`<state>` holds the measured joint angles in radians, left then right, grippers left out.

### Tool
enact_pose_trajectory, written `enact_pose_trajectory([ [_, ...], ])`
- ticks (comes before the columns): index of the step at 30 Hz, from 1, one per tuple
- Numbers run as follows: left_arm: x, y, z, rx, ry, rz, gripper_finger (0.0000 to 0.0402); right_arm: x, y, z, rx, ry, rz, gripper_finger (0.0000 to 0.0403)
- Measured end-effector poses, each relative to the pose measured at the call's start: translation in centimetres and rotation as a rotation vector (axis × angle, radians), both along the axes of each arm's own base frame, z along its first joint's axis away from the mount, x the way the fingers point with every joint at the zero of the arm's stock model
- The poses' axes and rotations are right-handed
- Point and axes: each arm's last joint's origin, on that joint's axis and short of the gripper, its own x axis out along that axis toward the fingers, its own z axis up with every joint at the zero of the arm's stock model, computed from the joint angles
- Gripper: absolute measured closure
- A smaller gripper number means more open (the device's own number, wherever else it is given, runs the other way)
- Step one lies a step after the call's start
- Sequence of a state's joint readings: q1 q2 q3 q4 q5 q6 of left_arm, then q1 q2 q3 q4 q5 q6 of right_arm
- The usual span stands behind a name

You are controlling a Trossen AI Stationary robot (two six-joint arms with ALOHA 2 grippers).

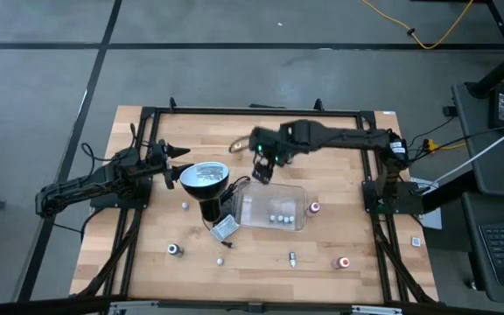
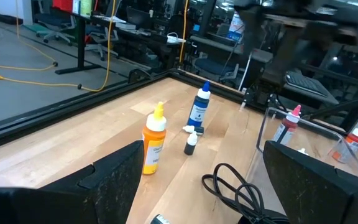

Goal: Pick & Place food coloring
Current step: Put the small black food coloring bottle into the transparent bin

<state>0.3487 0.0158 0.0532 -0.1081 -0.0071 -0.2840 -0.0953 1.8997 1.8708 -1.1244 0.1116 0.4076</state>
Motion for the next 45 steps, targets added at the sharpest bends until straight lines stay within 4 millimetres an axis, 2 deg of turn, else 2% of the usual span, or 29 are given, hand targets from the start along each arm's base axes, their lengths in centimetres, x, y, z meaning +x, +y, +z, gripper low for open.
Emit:
enact_pose_trajectory([
  [7,0.0,0.0,0.0,0.000,0.000,0.000,0.0080,0.7,-4.7,-1.8,-0.010,0.012,-0.097,0.0089],
  [18,0.0,0.0,0.0,-0.001,0.000,0.000,0.0080,2.0,-7.9,-5.4,-0.023,0.068,-0.167,0.0089],
  [27,0.0,0.0,0.0,0.000,0.000,0.000,0.0080,3.3,-8.0,-8.7,0.013,0.118,-0.096,0.0089],
  [34,0.0,0.0,0.0,-0.001,0.000,0.000,0.0080,3.2,-7.6,-11.2,0.006,0.156,-0.026,0.0089],
  [45,0.0,0.0,0.0,-0.001,0.000,0.000,0.0080,3.1,-6.6,-13.1,0.015,0.162,0.067,0.0089],
])
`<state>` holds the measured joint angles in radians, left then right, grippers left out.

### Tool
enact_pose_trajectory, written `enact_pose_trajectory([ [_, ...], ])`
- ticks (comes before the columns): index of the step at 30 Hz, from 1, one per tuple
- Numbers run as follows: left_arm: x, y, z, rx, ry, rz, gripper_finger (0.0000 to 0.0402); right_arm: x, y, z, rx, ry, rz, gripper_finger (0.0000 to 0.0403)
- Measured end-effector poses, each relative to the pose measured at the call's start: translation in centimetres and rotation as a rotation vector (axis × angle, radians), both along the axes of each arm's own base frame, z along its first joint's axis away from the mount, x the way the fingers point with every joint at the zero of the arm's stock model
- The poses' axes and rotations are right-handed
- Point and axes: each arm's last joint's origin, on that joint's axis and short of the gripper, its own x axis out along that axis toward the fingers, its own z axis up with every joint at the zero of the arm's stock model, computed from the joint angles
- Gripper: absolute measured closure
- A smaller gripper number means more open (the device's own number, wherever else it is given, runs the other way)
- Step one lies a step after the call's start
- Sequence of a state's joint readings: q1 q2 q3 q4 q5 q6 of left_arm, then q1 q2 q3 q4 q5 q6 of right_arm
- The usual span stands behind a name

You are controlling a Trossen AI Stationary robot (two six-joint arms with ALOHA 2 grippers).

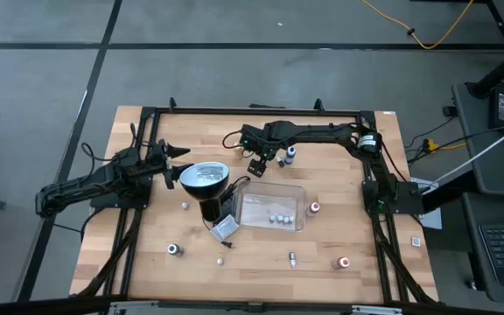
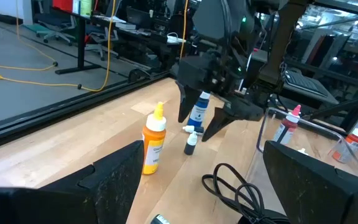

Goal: Pick & Place food coloring
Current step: Put the small black food coloring bottle into the transparent bin

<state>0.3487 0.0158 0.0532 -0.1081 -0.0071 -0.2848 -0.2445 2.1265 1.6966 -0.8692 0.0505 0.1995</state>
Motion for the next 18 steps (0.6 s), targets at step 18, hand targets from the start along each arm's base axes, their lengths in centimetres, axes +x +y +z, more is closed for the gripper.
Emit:
enact_pose_trajectory([
  [18,0.0,0.0,0.0,0.001,0.000,0.000,0.0080,0.0,0.3,-1.7,0.018,0.009,0.040,0.0089],
])
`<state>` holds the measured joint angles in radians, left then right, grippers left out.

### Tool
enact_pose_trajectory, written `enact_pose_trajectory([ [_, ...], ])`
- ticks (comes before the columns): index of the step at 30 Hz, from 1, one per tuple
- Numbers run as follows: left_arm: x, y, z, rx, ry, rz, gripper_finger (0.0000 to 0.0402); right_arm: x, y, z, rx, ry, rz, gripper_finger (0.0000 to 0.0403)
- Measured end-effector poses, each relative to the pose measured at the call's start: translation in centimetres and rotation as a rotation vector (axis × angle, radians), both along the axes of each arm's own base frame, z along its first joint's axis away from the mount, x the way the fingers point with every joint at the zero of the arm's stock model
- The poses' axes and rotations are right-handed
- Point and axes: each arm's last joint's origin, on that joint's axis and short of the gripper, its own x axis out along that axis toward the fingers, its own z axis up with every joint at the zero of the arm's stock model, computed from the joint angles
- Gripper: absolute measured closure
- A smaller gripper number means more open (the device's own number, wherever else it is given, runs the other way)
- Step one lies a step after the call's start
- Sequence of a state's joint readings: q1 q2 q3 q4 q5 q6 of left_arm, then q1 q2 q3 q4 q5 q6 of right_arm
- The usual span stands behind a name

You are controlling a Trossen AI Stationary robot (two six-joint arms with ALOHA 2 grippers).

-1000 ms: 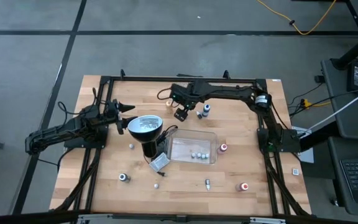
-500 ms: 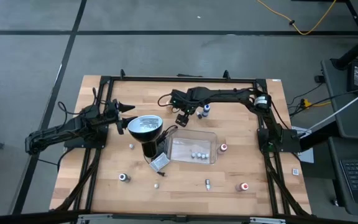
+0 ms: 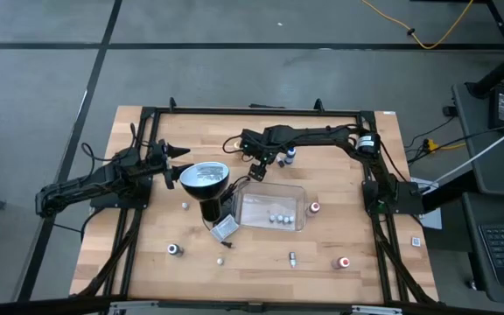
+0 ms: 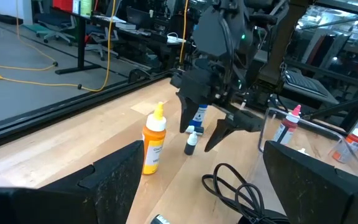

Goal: Pick & Place food coloring
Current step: Put the small black food coloring bottle into the transparent bin

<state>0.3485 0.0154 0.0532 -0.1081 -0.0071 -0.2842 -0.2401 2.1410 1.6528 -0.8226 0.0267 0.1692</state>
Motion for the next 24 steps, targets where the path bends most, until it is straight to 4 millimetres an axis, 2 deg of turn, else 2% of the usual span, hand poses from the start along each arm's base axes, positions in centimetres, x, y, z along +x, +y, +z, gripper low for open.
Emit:
enact_pose_trajectory([
  [7,0.00,0.00,0.00,0.000,0.000,0.000,0.0080,0.08,-0.01,-0.37,0.001,0.008,0.012,0.0090],
  [10,0.00,0.00,0.00,-0.001,0.000,0.000,0.0080,0.05,-0.14,-0.37,-0.005,0.010,0.015,0.0104],
  [24,0.00,0.00,0.00,0.000,0.000,0.000,0.0080,-0.11,-0.75,-0.37,-0.008,0.011,0.000,0.0257],
])
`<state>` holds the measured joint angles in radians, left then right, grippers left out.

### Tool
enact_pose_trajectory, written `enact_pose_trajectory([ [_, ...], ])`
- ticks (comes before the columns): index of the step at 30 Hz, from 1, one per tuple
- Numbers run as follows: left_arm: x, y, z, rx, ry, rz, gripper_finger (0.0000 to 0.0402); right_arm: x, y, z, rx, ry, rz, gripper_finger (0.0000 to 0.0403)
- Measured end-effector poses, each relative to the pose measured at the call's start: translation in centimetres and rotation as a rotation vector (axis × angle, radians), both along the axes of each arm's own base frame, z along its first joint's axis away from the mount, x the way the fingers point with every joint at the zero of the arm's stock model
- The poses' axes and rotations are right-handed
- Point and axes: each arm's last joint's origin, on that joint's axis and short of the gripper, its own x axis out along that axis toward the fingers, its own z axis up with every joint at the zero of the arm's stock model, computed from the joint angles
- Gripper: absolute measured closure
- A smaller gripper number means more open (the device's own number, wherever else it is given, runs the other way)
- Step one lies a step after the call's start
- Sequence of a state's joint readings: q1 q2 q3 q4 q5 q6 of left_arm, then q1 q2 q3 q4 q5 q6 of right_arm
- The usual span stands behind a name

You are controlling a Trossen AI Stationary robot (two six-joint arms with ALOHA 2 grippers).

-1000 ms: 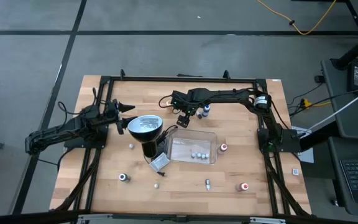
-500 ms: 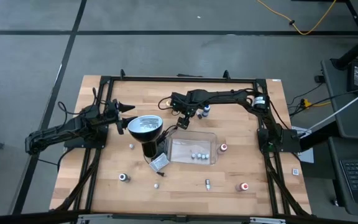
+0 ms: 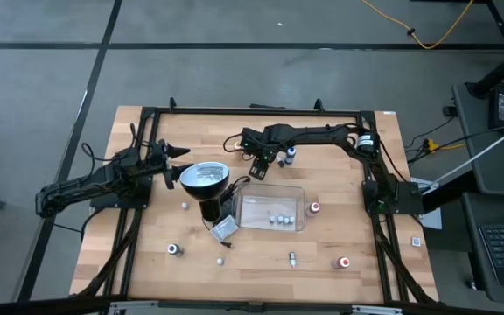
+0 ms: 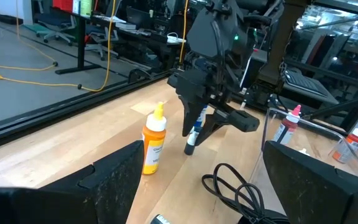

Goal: Pick & Place food coloring
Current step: Put the small black food coloring bottle into the transparent bin

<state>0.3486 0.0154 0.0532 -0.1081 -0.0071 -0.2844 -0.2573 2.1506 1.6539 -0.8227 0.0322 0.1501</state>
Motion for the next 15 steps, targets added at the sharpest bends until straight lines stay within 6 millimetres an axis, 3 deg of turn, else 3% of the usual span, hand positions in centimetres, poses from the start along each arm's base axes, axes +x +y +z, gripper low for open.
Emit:
enact_pose_trajectory([
  [15,0.00,0.00,0.00,0.000,0.000,0.000,0.0080,0.00,-0.04,0.03,0.000,0.000,-0.005,0.0339],
])
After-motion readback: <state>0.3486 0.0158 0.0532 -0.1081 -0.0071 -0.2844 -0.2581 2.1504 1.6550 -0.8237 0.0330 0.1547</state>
